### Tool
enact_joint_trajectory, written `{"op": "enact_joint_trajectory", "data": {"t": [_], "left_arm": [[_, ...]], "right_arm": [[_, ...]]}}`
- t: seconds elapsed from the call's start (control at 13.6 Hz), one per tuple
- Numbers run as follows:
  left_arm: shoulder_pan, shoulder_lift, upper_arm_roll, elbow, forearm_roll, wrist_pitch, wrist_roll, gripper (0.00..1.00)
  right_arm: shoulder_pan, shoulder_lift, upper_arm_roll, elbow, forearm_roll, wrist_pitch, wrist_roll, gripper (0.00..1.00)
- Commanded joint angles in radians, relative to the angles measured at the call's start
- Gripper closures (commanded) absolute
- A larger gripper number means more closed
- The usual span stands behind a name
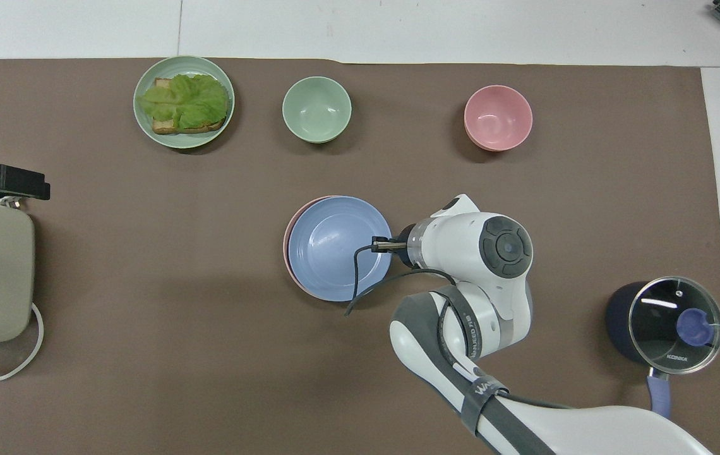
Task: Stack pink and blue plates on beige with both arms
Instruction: 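Open the right gripper and release the blue plate on the stack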
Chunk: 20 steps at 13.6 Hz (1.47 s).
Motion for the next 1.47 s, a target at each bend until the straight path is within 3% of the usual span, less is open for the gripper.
{"op": "enact_joint_trajectory", "data": {"t": [0.0, 0.22, 0.37, 0.44, 0.52, 0.66, 0.74, 1.1, 1.25, 1.4], "left_arm": [[0.004, -0.005, -0.003, -0.001, 0.015, -0.015, -0.009, 0.00], [0.004, -0.005, -0.003, -0.001, 0.015, -0.015, -0.009, 0.00], [0.004, -0.005, -0.003, -0.001, 0.015, -0.015, -0.009, 0.00], [0.004, -0.005, -0.003, -0.001, 0.015, -0.015, -0.009, 0.00], [0.004, -0.005, -0.003, -0.001, 0.015, -0.015, -0.009, 0.00], [0.004, -0.005, -0.003, -0.001, 0.015, -0.015, -0.009, 0.00], [0.004, -0.005, -0.003, -0.001, 0.015, -0.015, -0.009, 0.00], [0.004, -0.005, -0.003, -0.001, 0.015, -0.015, -0.009, 0.00], [0.004, -0.005, -0.003, -0.001, 0.015, -0.015, -0.009, 0.00], [0.004, -0.005, -0.003, -0.001, 0.015, -0.015, -0.009, 0.00]], "right_arm": [[0.009, 0.015, 0.000, 0.011, 0.024, 0.019, 0.011, 1.00], [0.009, 0.015, 0.000, 0.014, 0.022, 0.013, 0.017, 1.00], [0.009, 0.015, 0.000, 0.015, 0.022, 0.010, 0.022, 0.89], [0.009, 0.015, -0.002, 0.017, 0.022, 0.009, 0.023, 0.71], [0.010, 0.015, 0.000, 0.021, 0.022, 0.007, 0.025, 0.37], [0.012, 0.015, -0.002, 0.035, 0.021, -0.002, 0.042, 0.08], [0.012, 0.015, -0.002, 0.040, 0.021, -0.011, 0.046, 0.00], [-0.016, -0.054, -0.014, 0.109, 0.002, -0.187, 0.091, 0.00], [-0.083, -0.120, -0.014, 0.104, -0.008, -0.259, 0.092, 0.00], [-0.163, -0.188, -0.014, 0.104, -0.097, -0.356, 0.092, 0.00]]}}
